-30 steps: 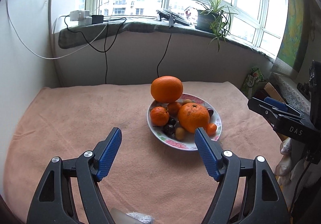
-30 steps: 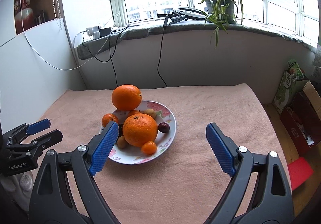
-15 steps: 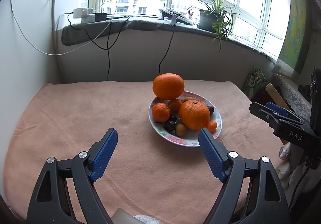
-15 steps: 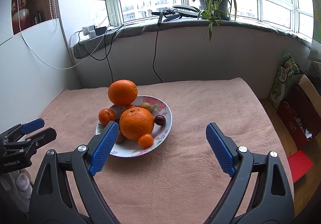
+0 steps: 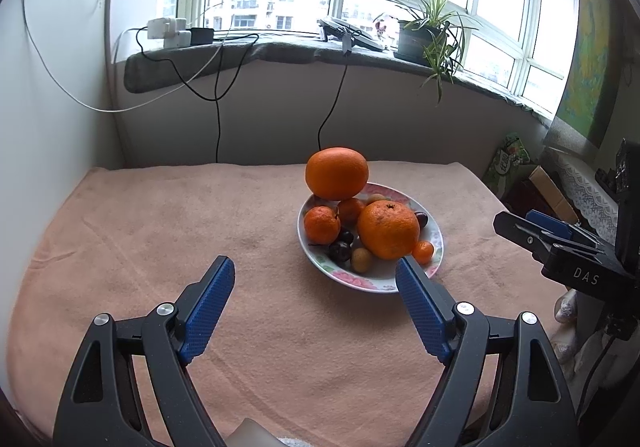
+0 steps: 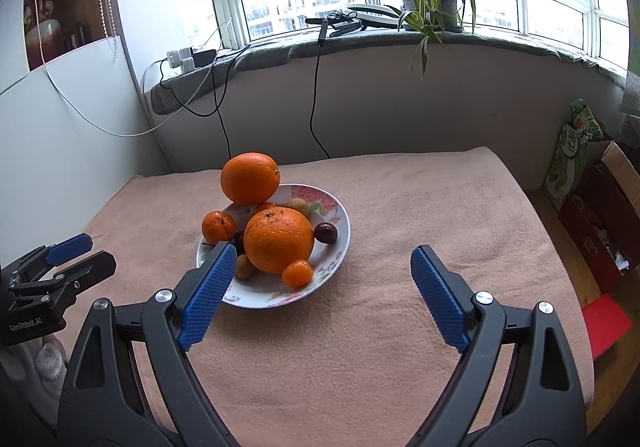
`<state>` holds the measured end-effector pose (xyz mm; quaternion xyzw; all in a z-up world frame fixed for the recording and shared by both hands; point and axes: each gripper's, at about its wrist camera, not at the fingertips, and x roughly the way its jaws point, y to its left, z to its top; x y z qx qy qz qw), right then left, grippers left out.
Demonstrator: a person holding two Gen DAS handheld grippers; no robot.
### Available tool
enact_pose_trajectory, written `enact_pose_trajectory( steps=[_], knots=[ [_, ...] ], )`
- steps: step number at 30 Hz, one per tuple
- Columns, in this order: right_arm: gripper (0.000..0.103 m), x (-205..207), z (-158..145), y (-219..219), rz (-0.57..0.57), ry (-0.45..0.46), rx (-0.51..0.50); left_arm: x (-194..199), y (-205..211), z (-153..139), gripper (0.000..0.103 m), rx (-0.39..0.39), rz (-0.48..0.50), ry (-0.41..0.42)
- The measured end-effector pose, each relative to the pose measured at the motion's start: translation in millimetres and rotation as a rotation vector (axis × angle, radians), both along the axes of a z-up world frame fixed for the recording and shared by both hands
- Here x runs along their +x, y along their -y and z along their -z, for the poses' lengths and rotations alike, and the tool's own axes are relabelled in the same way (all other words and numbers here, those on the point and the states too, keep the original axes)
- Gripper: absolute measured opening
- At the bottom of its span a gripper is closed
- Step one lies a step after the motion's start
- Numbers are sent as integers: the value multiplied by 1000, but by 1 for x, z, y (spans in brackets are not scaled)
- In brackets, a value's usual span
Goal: Organize fruits
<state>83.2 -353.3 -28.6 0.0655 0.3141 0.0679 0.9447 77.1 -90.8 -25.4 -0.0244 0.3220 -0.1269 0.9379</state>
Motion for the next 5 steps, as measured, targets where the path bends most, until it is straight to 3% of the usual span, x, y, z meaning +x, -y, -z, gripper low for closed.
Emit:
enact_pose_trajectory(
  steps=[5],
  knots=[
    [91, 6, 5, 6, 13, -12, -2, 1, -1, 2, 83, 8, 0, 3]
  ],
)
